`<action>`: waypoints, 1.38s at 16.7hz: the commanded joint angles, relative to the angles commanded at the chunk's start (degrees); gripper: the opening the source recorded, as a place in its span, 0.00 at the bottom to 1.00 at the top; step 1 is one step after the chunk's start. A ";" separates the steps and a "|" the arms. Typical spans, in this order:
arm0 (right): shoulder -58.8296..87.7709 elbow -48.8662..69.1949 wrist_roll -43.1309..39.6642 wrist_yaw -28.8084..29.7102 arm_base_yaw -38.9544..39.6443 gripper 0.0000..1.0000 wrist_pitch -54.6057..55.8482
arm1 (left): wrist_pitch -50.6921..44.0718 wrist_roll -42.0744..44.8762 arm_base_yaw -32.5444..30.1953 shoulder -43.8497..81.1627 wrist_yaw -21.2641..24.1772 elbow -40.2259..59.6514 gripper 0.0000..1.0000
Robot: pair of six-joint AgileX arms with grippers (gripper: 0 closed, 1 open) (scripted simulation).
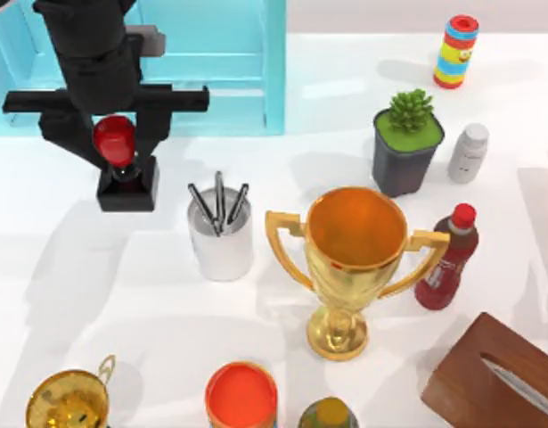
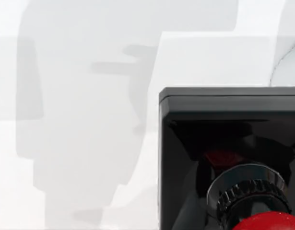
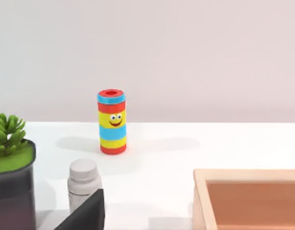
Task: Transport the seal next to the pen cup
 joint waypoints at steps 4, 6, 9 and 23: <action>0.00 0.00 0.00 0.00 0.00 1.00 0.00 | 1.19 0.07 0.23 -0.18 -0.02 -1.44 0.00; 0.00 0.00 0.00 0.00 0.00 1.00 0.00 | 2.24 0.05 0.14 -0.11 0.03 -2.57 0.00; 0.00 0.00 0.00 0.00 0.00 1.00 0.00 | 3.47 0.04 0.04 -0.16 0.00 -3.64 0.00; 0.00 0.00 0.00 0.00 0.00 1.00 0.00 | 3.47 0.04 0.04 -0.16 0.00 -3.64 0.90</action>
